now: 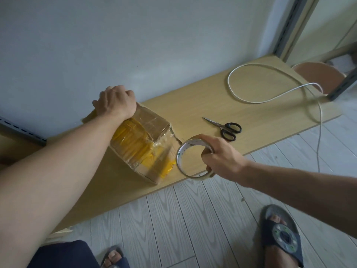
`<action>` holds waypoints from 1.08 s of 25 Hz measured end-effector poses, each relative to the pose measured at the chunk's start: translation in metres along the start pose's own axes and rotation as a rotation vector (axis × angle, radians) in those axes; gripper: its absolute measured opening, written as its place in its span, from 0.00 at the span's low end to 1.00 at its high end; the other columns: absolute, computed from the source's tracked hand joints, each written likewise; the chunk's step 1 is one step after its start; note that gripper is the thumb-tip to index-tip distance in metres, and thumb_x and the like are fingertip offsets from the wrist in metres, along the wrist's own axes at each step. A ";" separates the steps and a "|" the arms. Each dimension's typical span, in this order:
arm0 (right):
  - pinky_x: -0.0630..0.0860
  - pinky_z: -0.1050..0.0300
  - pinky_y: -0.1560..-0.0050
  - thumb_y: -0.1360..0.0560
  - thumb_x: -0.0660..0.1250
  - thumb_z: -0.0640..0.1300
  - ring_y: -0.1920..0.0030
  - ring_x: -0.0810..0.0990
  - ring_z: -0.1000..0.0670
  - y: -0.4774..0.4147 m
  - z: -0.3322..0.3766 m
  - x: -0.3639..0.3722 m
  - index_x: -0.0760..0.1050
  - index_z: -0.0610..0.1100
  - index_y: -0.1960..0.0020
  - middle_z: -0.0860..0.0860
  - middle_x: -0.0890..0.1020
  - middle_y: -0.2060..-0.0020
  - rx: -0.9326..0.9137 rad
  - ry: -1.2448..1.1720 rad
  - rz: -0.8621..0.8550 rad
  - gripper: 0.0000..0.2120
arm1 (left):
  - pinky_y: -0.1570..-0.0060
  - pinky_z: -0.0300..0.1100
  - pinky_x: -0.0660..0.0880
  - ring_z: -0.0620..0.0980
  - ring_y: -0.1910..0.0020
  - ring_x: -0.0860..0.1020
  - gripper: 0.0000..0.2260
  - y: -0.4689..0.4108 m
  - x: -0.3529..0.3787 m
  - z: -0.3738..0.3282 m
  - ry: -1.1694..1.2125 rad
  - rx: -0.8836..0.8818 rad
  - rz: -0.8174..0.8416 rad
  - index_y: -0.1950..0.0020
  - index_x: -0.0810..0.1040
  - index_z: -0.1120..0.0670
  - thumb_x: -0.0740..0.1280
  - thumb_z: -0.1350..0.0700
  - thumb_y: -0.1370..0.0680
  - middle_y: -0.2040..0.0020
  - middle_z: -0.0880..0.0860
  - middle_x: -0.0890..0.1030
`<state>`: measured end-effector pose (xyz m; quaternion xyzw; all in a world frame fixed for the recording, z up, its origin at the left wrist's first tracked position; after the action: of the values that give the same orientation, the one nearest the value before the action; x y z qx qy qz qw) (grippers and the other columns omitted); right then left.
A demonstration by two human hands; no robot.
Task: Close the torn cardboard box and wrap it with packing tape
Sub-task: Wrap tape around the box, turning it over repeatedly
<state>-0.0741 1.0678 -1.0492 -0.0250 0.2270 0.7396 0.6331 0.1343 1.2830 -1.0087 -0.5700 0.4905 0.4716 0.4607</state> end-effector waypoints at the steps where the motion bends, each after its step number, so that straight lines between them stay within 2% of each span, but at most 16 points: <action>1: 0.77 0.50 0.68 0.28 0.56 0.30 0.67 0.77 0.48 0.002 -0.004 0.001 0.77 0.55 0.44 0.50 0.77 0.68 0.007 -0.015 -0.012 0.24 | 0.34 0.59 0.65 0.64 0.33 0.71 0.22 -0.002 0.001 0.001 -0.003 -0.014 0.007 0.34 0.77 0.56 0.51 0.50 0.19 0.33 0.61 0.75; 3: 0.78 0.49 0.68 0.27 0.55 0.30 0.70 0.77 0.49 -0.003 -0.012 -0.004 0.78 0.55 0.45 0.49 0.76 0.69 0.024 -0.015 -0.072 0.24 | 0.34 0.60 0.65 0.64 0.34 0.72 0.21 -0.004 0.003 0.000 0.000 -0.002 0.011 0.34 0.78 0.55 0.51 0.50 0.19 0.33 0.61 0.76; 6: 0.82 0.43 0.64 0.28 0.54 0.30 0.68 0.79 0.51 -0.008 -0.010 -0.011 0.78 0.55 0.40 0.52 0.78 0.66 0.001 0.073 -0.112 0.28 | 0.36 0.61 0.66 0.64 0.35 0.72 0.21 -0.003 0.002 0.002 0.006 0.017 -0.005 0.35 0.78 0.56 0.51 0.49 0.19 0.35 0.61 0.76; 7: 0.83 0.48 0.64 0.28 0.54 0.29 0.68 0.80 0.54 -0.007 -0.006 -0.011 0.78 0.55 0.39 0.56 0.77 0.64 -0.022 0.112 -0.114 0.29 | 0.36 0.61 0.66 0.64 0.36 0.72 0.21 -0.003 0.002 0.003 0.008 0.014 -0.006 0.35 0.78 0.56 0.51 0.49 0.19 0.35 0.61 0.77; 8: 0.82 0.57 0.65 0.29 0.54 0.28 0.67 0.79 0.59 -0.003 -0.002 -0.008 0.77 0.54 0.36 0.60 0.75 0.63 -0.050 0.136 -0.104 0.31 | 0.37 0.61 0.67 0.64 0.36 0.72 0.21 -0.004 0.002 0.004 0.007 0.010 -0.011 0.35 0.78 0.56 0.51 0.49 0.19 0.36 0.61 0.77; 9: 0.77 0.67 0.67 0.29 0.54 0.28 0.68 0.78 0.64 0.000 0.003 -0.002 0.76 0.53 0.35 0.63 0.74 0.62 -0.071 0.146 -0.086 0.31 | 0.37 0.61 0.67 0.64 0.36 0.73 0.21 -0.004 0.001 0.004 0.006 0.011 -0.018 0.35 0.78 0.56 0.51 0.49 0.19 0.36 0.61 0.77; 10: 0.73 0.71 0.69 0.29 0.54 0.27 0.69 0.76 0.67 0.004 0.006 0.002 0.75 0.53 0.34 0.64 0.72 0.62 -0.080 0.151 -0.074 0.32 | 0.37 0.61 0.67 0.64 0.36 0.73 0.21 -0.003 0.001 0.003 0.001 0.016 -0.025 0.36 0.78 0.56 0.51 0.49 0.19 0.36 0.61 0.77; 14: 0.69 0.73 0.71 0.28 0.53 0.29 0.66 0.73 0.62 0.005 0.007 0.005 0.75 0.54 0.32 0.65 0.71 0.62 -0.069 0.177 -0.109 0.32 | 0.36 0.62 0.66 0.63 0.36 0.72 0.20 -0.002 0.003 0.003 0.001 0.015 0.000 0.37 0.77 0.55 0.52 0.47 0.18 0.36 0.61 0.76; 16: 0.68 0.73 0.73 0.28 0.53 0.29 0.65 0.74 0.61 0.003 0.004 0.006 0.74 0.55 0.32 0.64 0.71 0.62 -0.062 0.198 -0.101 0.32 | 0.34 0.63 0.62 0.63 0.31 0.67 0.20 0.001 -0.004 0.001 0.038 0.069 0.076 0.34 0.73 0.49 0.55 0.40 0.19 0.32 0.60 0.72; 17: 0.68 0.73 0.74 0.28 0.53 0.29 0.65 0.74 0.60 0.001 0.002 0.006 0.73 0.55 0.32 0.63 0.70 0.62 -0.056 0.199 -0.095 0.32 | 0.32 0.63 0.59 0.62 0.28 0.64 0.24 0.008 -0.013 -0.004 0.038 0.167 0.117 0.31 0.71 0.46 0.55 0.34 0.21 0.30 0.59 0.68; 20: 0.68 0.71 0.75 0.29 0.53 0.30 0.66 0.74 0.59 -0.003 -0.004 0.005 0.72 0.55 0.31 0.62 0.71 0.61 -0.033 0.189 -0.074 0.33 | 0.27 0.67 0.51 0.53 0.22 0.55 0.37 0.058 -0.031 -0.037 0.014 0.674 0.293 0.24 0.61 0.37 0.55 0.24 0.30 0.22 0.50 0.59; 22: 0.70 0.68 0.75 0.28 0.53 0.30 0.66 0.75 0.58 -0.003 -0.006 0.007 0.73 0.54 0.31 0.61 0.72 0.62 -0.055 0.208 -0.063 0.32 | 0.25 0.67 0.48 0.46 0.20 0.52 0.36 0.108 -0.016 -0.046 -0.054 0.887 0.420 0.22 0.56 0.36 0.55 0.25 0.29 0.21 0.45 0.58; 23: 0.74 0.63 0.73 0.27 0.53 0.30 0.67 0.76 0.56 -0.003 -0.006 0.006 0.73 0.54 0.32 0.59 0.74 0.62 -0.069 0.205 -0.056 0.30 | 0.25 0.66 0.48 0.45 0.20 0.52 0.33 0.125 -0.009 -0.044 -0.061 0.930 0.391 0.23 0.57 0.36 0.55 0.30 0.27 0.22 0.45 0.60; 24: 0.79 0.54 0.70 0.26 0.53 0.29 0.68 0.77 0.53 -0.003 -0.007 0.003 0.74 0.53 0.34 0.55 0.76 0.61 -0.070 0.172 -0.043 0.29 | 0.26 0.64 0.50 0.44 0.21 0.54 0.29 0.133 -0.006 -0.041 -0.028 0.948 0.331 0.24 0.60 0.37 0.56 0.36 0.25 0.24 0.44 0.64; 25: 0.79 0.44 0.67 0.25 0.54 0.29 0.69 0.77 0.49 -0.006 -0.009 -0.004 0.75 0.53 0.36 0.50 0.78 0.61 -0.056 0.129 -0.038 0.28 | 0.27 0.62 0.52 0.44 0.22 0.57 0.26 0.135 -0.005 -0.037 0.018 0.949 0.278 0.26 0.64 0.38 0.57 0.41 0.25 0.27 0.43 0.67; 27: 0.78 0.37 0.66 0.28 0.54 0.27 0.71 0.74 0.45 -0.022 -0.018 -0.037 0.77 0.55 0.42 0.47 0.78 0.64 0.006 0.081 -0.120 0.28 | 0.29 0.60 0.53 0.43 0.25 0.61 0.24 0.133 -0.005 -0.032 0.070 0.953 0.248 0.28 0.68 0.40 0.57 0.46 0.26 0.32 0.42 0.70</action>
<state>-0.0503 1.0293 -1.0605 -0.0666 0.2528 0.6980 0.6667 0.0046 1.2395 -1.0080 -0.2489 0.7308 0.2267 0.5938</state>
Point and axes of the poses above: each hand's wrist, its own y-axis away from the middle knuckle, its own x-axis out of the palm, z = x × y, the point moved 6 cm from there along -y, towards the middle knuckle
